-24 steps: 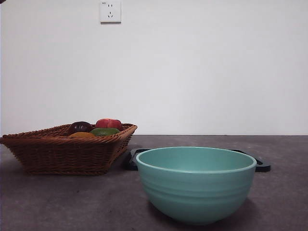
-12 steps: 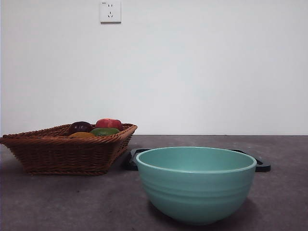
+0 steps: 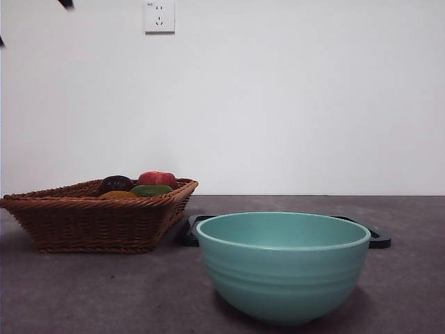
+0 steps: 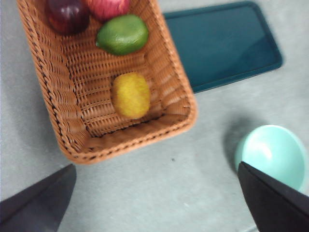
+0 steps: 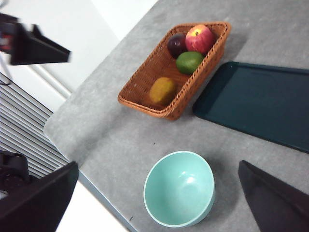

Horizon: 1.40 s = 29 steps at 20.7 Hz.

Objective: Pick up the wifruite, put it on the bowl, pick up the plate, put it on desk

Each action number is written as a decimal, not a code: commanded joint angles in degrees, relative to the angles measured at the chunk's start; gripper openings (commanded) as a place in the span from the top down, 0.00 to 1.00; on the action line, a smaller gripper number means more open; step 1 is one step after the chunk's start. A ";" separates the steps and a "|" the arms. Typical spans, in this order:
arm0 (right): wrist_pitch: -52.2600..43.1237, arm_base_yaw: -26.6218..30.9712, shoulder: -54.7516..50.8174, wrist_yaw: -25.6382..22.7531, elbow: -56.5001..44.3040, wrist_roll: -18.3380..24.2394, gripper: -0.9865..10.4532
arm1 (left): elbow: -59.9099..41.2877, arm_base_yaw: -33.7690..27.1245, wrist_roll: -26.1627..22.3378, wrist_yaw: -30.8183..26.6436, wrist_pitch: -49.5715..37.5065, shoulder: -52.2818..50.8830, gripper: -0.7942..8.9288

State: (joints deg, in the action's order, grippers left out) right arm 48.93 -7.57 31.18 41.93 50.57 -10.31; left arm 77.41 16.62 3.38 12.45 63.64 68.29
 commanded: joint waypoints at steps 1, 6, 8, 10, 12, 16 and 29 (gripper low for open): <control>0.46 -0.22 0.07 -0.17 2.05 0.79 0.36 | 2.84 1.16 0.44 -1.75 -0.22 5.75 0.28; 4.04 -0.22 0.07 -1.68 3.93 2.97 0.36 | 3.98 2.67 0.52 -3.21 -3.87 13.64 0.28; 6.67 -0.22 0.07 -3.23 4.98 4.59 0.36 | 3.98 3.39 0.57 -4.61 -6.08 16.55 0.28; 9.16 -0.22 0.04 -4.68 5.92 5.77 0.36 | 3.98 4.15 0.50 -5.86 -7.82 19.19 0.28; 11.47 -0.22 0.02 -5.86 6.84 6.93 0.36 | 3.98 4.87 0.20 -7.28 -9.99 21.88 0.28; 15.65 -0.22 0.02 -6.62 8.74 8.02 0.36 | 3.98 6.14 0.07 -8.63 -14.32 27.96 0.28; 20.59 -0.22 0.02 -7.56 16.02 9.68 0.36 | 3.98 7.30 0.76 -12.11 -19.87 40.02 0.28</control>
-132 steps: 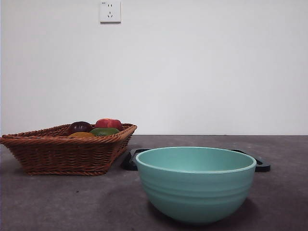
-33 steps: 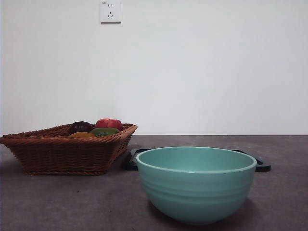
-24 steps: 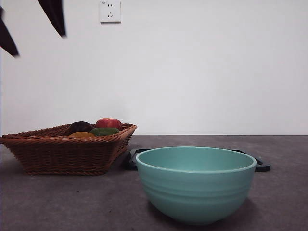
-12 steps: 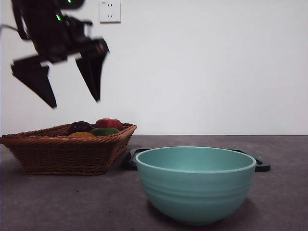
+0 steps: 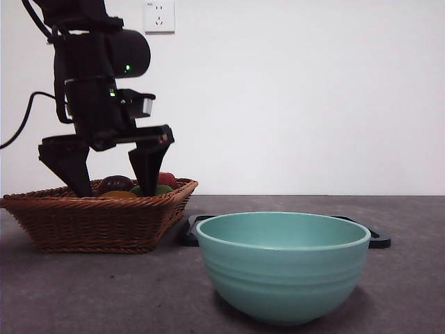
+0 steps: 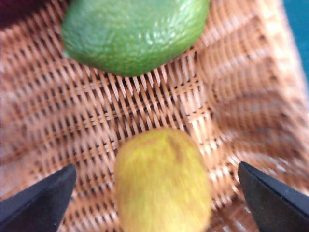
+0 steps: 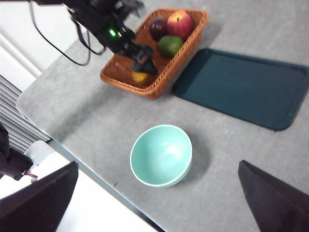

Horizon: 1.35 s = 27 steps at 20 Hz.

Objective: Pick up the wifruite, put it on the bowl, pick up the plate, put it on desk

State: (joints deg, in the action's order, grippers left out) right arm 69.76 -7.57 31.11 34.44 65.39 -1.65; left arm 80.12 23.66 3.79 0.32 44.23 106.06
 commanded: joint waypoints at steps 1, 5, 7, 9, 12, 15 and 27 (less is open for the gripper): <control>-0.24 -0.22 0.09 -0.13 1.33 1.07 0.36 | 1.27 0.26 0.35 0.02 -0.50 2.64 0.28; -0.24 -0.22 0.09 -0.42 1.46 1.07 0.36 | 1.27 0.24 1.90 -0.37 -0.20 2.73 0.52; -0.22 -0.22 0.09 -0.42 1.46 1.07 0.36 | 1.27 0.24 2.34 -0.37 0.35 2.73 0.66; -0.26 -0.22 0.09 -0.42 1.46 1.07 0.36 | 1.27 0.24 4.11 -0.37 0.59 2.73 0.68; -0.35 -0.22 0.09 -0.42 1.46 1.86 0.36 | 3.15 -0.20 6.34 -0.35 2.58 2.73 0.67; -0.35 -0.22 0.09 -0.42 1.46 2.14 0.36 | 8.52 -0.83 8.15 -0.33 9.07 2.49 0.67; 7.54 -0.22 -0.37 -4.52 3.56 6.32 0.36 | 13.25 10.01 15.30 -0.33 24.98 -13.05 0.67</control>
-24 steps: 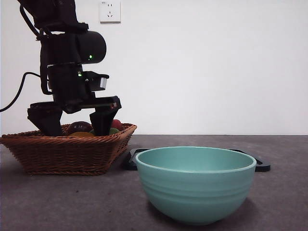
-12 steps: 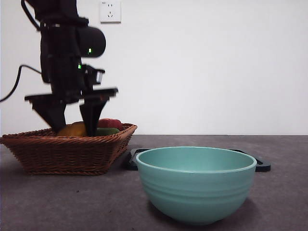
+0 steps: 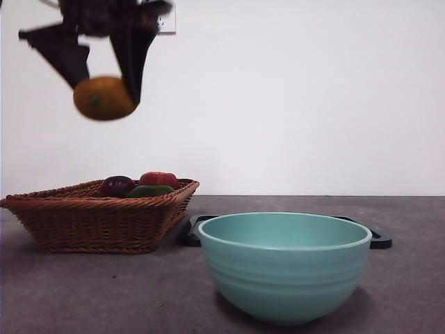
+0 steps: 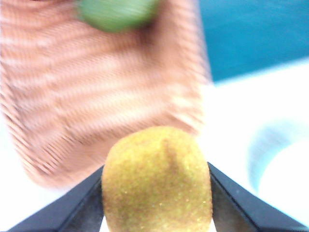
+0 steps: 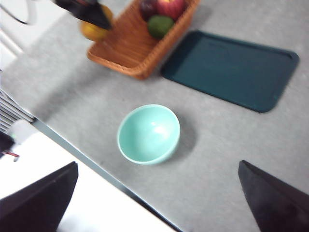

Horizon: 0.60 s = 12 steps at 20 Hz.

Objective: Pick up the wifruite, put it on the bowl, pick up the plate, put it on desk

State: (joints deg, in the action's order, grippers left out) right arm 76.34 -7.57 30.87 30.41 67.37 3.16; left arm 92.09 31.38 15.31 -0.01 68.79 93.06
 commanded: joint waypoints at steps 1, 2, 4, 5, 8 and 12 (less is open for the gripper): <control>1.57 -0.22 -0.59 -0.66 1.77 1.64 0.36 | 1.27 4.35 5.51 0.00 1.07 -0.81 0.67; 2.16 -0.22 -1.09 -0.66 1.97 1.62 0.36 | 1.27 6.62 6.49 0.00 1.66 -1.22 0.67; 3.10 -0.22 -1.86 -0.68 2.19 1.62 0.36 | 1.27 11.04 7.26 -0.02 2.54 -1.31 0.67; 3.54 -0.22 -2.16 -0.66 2.21 1.62 0.36 | 1.27 13.25 8.13 -0.02 2.34 -1.20 0.67; 4.33 -0.22 -2.27 -0.61 2.23 1.64 0.36 | 1.27 19.56 11.26 -0.02 2.32 -0.92 0.67; 4.26 -0.22 -2.27 -0.63 2.23 1.81 0.36 | 1.27 25.66 14.71 -0.15 -0.35 0.37 0.67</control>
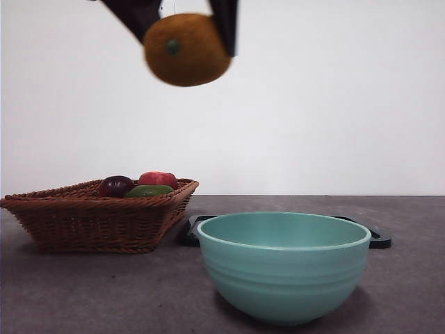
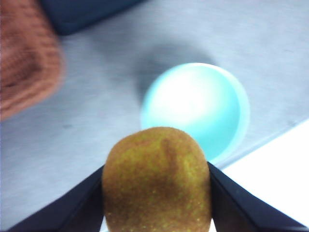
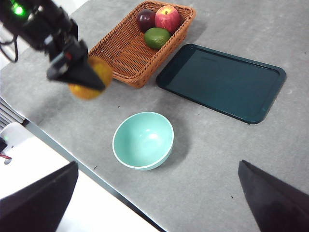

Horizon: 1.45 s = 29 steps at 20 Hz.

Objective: Pick up the wifruite, put it on the bowl, pick up the plate, put it on desk

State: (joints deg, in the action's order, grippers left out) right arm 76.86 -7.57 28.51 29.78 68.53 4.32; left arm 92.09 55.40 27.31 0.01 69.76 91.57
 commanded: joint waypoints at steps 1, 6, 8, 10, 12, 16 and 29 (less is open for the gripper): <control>3.74 -0.22 0.09 0.00 1.07 0.66 0.36 | 1.27 2.75 3.56 -0.17 -2.49 2.73 0.67; 2.69 -0.22 0.09 0.04 1.09 0.66 0.36 | 1.27 6.34 4.04 -0.17 -6.69 9.97 0.67; 2.49 -0.22 0.09 0.02 1.09 0.66 0.36 | 1.27 6.86 4.09 -0.22 -9.27 13.49 0.67; 2.43 -0.22 0.09 0.02 1.09 0.66 0.36 | 1.27 6.93 4.07 -0.22 -10.97 16.68 0.67; 2.45 -0.22 0.09 0.02 1.09 0.63 0.36 | 1.27 6.93 3.93 -0.26 -11.82 19.61 0.67; 2.45 -0.22 0.09 0.04 1.09 0.63 0.36 | 1.27 6.93 3.80 -0.26 -12.37 24.33 0.67; 2.45 -0.22 0.09 0.11 1.09 0.66 0.36 | 2.10 5.79 0.00 -0.26 -10.58 25.90 0.49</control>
State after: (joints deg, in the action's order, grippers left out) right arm 76.69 -7.57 28.51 29.80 68.53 4.34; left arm 92.64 60.51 28.40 -0.10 59.31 116.84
